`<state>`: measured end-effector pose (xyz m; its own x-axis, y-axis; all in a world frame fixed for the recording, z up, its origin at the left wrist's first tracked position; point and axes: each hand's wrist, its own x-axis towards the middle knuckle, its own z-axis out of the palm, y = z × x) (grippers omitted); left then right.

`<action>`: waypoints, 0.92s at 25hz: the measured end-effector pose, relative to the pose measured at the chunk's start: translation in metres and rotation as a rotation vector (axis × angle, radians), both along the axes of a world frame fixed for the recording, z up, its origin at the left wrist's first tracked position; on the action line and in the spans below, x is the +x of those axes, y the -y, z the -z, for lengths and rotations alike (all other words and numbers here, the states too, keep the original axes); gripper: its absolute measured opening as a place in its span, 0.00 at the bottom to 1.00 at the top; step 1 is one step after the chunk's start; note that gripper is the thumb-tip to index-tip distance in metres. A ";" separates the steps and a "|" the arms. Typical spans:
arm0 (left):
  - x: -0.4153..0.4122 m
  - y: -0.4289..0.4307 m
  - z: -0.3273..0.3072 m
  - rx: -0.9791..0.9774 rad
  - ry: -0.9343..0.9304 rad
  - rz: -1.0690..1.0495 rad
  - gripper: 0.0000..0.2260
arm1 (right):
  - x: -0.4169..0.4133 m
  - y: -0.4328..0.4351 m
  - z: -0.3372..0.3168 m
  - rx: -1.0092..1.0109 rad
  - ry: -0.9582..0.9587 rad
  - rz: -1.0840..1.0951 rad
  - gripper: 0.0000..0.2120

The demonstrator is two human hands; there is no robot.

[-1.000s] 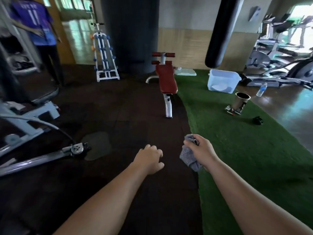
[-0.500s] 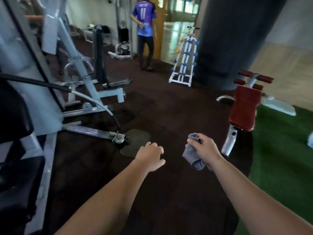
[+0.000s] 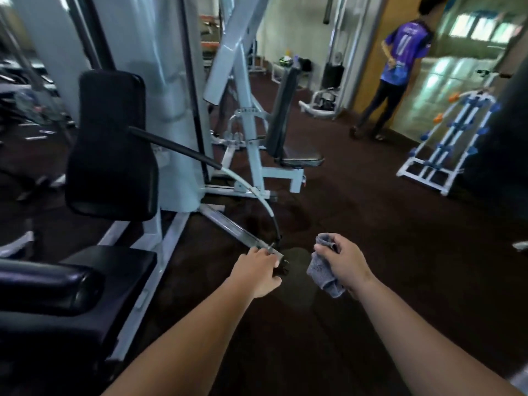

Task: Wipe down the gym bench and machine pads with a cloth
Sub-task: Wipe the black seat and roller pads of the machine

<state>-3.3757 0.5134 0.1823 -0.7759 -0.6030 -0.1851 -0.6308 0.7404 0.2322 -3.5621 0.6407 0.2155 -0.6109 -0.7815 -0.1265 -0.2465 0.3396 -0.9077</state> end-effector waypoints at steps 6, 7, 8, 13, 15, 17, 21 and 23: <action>0.014 0.114 0.008 -0.003 0.028 -0.226 0.20 | -0.009 0.163 0.008 0.015 0.032 -0.247 0.07; 0.017 0.133 0.014 0.003 0.031 -0.274 0.20 | -0.008 0.193 0.011 0.017 0.033 -0.304 0.07; 0.019 0.150 0.019 0.006 0.032 -0.320 0.20 | -0.008 0.221 0.014 0.015 0.020 -0.359 0.07; 0.037 0.233 0.026 0.042 0.040 -0.620 0.20 | 0.010 0.369 0.025 0.066 -0.042 -0.695 0.09; 0.051 0.255 0.025 0.056 0.049 -0.752 0.20 | 0.031 0.415 0.027 0.110 -0.043 -0.819 0.08; 0.065 0.267 0.026 0.028 0.035 -0.851 0.20 | 0.058 0.451 0.030 0.113 -0.044 -0.902 0.07; 0.107 0.289 0.034 0.008 -0.127 -1.010 0.25 | 0.135 0.513 0.046 0.190 -0.065 -1.049 0.06; 0.130 0.299 0.044 0.016 -0.241 -1.063 0.26 | 0.175 0.534 0.062 0.236 -0.074 -1.099 0.05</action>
